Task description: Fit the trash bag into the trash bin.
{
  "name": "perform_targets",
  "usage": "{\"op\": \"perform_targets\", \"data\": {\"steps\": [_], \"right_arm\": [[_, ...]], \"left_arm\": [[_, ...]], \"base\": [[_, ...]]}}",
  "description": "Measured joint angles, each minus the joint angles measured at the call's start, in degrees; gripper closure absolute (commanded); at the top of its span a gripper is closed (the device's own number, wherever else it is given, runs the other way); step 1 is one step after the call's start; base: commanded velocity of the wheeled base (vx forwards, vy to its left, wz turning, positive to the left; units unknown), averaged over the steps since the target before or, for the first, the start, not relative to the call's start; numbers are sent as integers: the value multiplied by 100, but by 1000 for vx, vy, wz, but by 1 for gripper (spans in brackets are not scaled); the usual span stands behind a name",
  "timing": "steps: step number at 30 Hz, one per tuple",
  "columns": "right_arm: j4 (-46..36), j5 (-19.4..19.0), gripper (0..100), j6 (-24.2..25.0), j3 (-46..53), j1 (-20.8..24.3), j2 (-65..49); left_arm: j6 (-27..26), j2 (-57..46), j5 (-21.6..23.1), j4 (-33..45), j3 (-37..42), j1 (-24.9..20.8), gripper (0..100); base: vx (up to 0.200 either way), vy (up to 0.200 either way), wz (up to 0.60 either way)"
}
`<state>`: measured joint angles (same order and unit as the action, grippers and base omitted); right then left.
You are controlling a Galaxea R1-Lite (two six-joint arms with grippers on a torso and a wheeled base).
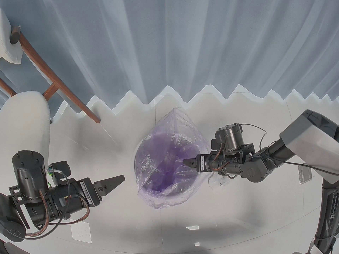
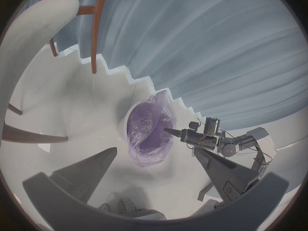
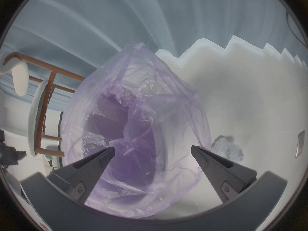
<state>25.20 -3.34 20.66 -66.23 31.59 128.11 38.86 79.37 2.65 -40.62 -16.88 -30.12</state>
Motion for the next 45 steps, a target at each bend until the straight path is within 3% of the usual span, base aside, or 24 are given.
{"op": "perform_targets", "data": {"steps": [6, 7, 20, 25, 31, 37, 41, 45], "right_arm": [[-22, 66, 0, -422, -258, 39, 273], [-21, 88, 100, -460, -319, 39, 328], [-49, 118, 100, -490, -502, 112, 645], [-106, 143, 100, -485, -394, 107, 435], [-245, 327, 100, -540, -195, 184, 37], [-276, 519, 100, -608, 41, 345, -363], [-284, 591, 100, -628, 217, 466, -631], [-278, 612, 100, -633, 375, 578, -848]], "left_arm": [[-17, 9, -7, -5, -21, 20, 0], [-17, 9, -7, -2, -23, 24, 0], [-39, 12, 191, 13, -318, 78, 0], [-358, 26, 373, 224, -640, 74, 0], [-1169, 244, 551, 1285, -1418, 46, 0], [-1376, 684, 600, 2598, -2487, -69, 0], [-1521, 1084, 446, 3589, -3460, -195, 0], [-1851, 1531, 195, 4035, -4209, -301, 0]], "base": [[0, 0, 0], [0, 0, 0], [0, 0, 0], [0, 0, 0], [0, 0, 0], [0, 0, 0], [0, 0, 0], [0, 0, 0]]}}
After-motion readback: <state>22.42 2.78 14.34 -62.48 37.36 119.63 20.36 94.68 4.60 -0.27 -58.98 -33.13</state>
